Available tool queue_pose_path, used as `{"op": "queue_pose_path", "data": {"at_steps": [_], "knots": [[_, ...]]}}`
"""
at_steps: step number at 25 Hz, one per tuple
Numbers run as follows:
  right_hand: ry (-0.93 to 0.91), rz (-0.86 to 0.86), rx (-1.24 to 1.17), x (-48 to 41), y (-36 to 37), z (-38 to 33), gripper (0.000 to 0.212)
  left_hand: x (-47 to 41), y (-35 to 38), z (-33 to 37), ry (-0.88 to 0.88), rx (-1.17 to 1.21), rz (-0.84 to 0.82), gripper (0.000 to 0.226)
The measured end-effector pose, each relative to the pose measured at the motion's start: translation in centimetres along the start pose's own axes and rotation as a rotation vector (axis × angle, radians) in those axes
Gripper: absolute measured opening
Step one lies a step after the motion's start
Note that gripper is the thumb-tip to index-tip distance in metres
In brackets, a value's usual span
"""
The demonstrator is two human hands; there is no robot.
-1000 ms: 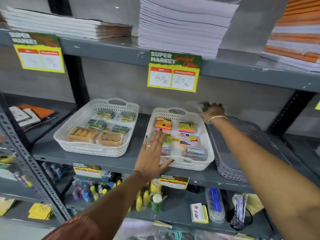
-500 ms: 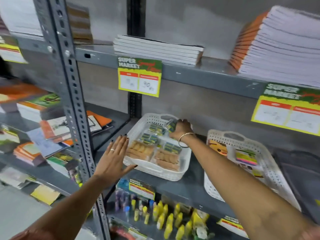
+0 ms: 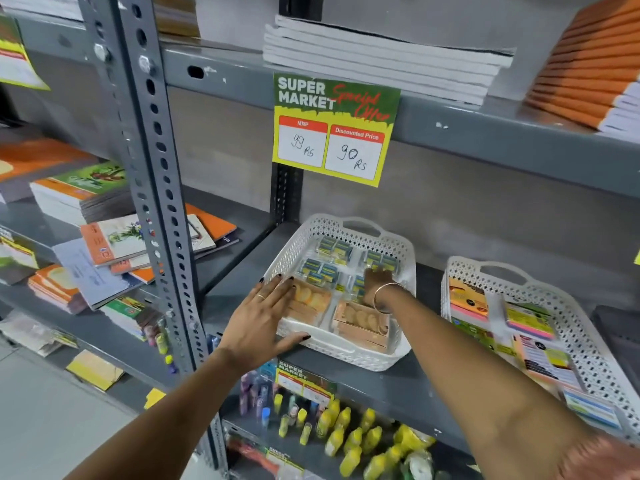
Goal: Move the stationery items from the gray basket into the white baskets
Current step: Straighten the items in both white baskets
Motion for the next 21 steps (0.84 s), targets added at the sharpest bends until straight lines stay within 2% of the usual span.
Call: {"op": "queue_pose_path", "data": {"at_steps": [7, 9, 11, 12, 14, 16, 18, 21], "knots": [[-0.027, 0.013, -0.041, 0.3, -0.3, 0.0, 0.075, 0.0, -1.0, 0.4, 0.012, 0.06, -0.028, 0.092], [-0.085, 0.167, -0.154, 1.7, -3.1, -0.7, 0.075, -0.8, -2.1, 0.2, -0.05, 0.222, -0.025, 0.093], [-0.192, 0.246, -0.312, 3.9, -4.8, -1.9, 0.062, -3.0, -3.1, -1.2, -0.208, 0.458, 0.003, 0.085], [-0.253, 0.186, -0.318, 5.1, -4.4, -2.7, 0.059, -4.4, -2.8, -1.8, -0.221, 0.49, -0.042, 0.083], [-0.321, 0.004, -0.135, 7.1, -1.6, -3.9, 0.064, -7.2, -0.2, -0.8, -0.052, 0.285, -0.342, 0.086], [-0.318, -0.067, 0.055, 8.0, 0.8, -3.8, 0.074, -7.7, 2.7, 0.4, 0.106, 0.077, -0.595, 0.083], [-0.291, -0.025, 0.064, 8.0, 1.4, -3.4, 0.073, -7.7, 4.5, 0.3, 0.068, 0.062, -0.661, 0.08], [-0.269, 0.055, 0.04, 8.0, 0.7, -3.2, 0.068, -8.1, 4.8, 0.2, 0.017, 0.1, -0.613, 0.08]]}}
Point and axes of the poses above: each hand's wrist, its own x-axis away from the middle knuckle, its own y-axis out of the palm, z = x × y, the point moved 9 cm from there along -x, towards the middle knuckle
